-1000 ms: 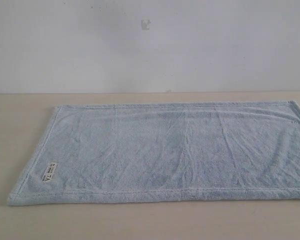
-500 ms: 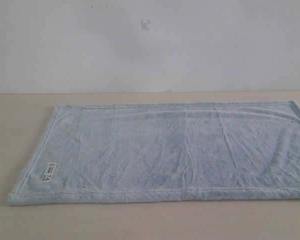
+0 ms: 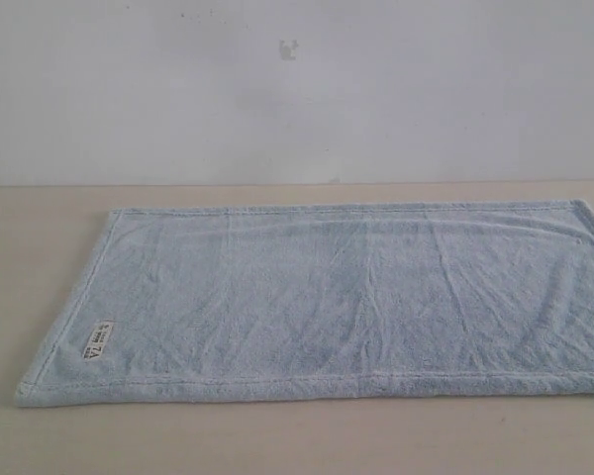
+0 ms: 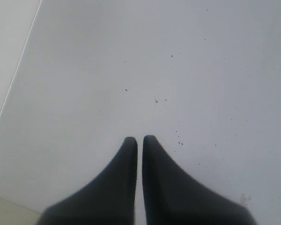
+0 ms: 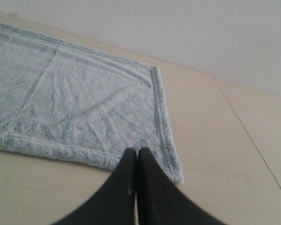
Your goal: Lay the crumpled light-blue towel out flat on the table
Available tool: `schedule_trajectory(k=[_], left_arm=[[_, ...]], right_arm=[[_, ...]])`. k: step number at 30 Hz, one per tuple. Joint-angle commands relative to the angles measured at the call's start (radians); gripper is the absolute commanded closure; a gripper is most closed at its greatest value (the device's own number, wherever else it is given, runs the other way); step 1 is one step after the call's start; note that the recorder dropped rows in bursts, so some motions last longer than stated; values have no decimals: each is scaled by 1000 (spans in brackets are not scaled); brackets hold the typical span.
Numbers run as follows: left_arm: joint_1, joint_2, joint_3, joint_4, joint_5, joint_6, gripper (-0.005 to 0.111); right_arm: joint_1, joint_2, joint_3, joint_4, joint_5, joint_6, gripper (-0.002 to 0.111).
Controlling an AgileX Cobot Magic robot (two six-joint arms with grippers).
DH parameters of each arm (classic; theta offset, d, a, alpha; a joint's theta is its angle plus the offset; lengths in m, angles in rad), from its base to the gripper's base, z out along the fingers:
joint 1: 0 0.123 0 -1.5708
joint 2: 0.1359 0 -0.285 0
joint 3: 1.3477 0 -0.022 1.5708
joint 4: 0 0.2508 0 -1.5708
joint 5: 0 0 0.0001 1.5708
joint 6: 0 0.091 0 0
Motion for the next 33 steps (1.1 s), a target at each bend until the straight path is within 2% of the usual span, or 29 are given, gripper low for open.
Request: schedule_trajectory(k=[1, 8, 12, 15, 17, 19, 21, 22, 24, 25, 27, 33], left_arm=[[3, -5, 5, 5, 0, 6, 103], [-2, -5, 5, 5, 0, 6, 103], [-108, -5, 5, -2, 1, 6, 103], [-135, -5, 7, -2, 10, 8, 103], [-110, -10, 35, 21, 31, -4, 103], [-59, -33, 73, 278, 112, -133, 103], [-1, -64, 116, 466, 246, -336, 103], [27, -84, 141, 506, 316, -405, 103], [72, -133, 146, 513, 461, -423, 103], [92, -168, 146, 513, 614, -423, 103], [123, -215, 146, 530, 757, -387, 103], [162, -215, 146, 559, 753, -296, 103]], right_arm=[[2, -5, -3, -13, 2, -21, 109], [2, -5, -3, -9, 2, -21, 109], [2, -5, -3, -7, 2, -21, 109], [2, -5, -3, -7, 2, -21, 109], [2, -5, -3, -7, 2, -21, 109], [2, -5, -3, -7, 2, -21, 109], [2, -5, -3, -7, 2, -21, 109], [2, -5, -3, -7, 2, -21, 109], [2, -5, -3, -7, 2, -21, 109], [2, -5, -3, -7, 2, -21, 109], [2, -5, -3, -7, 2, -21, 109], [2, -5, -3, -7, 2, -21, 109]])
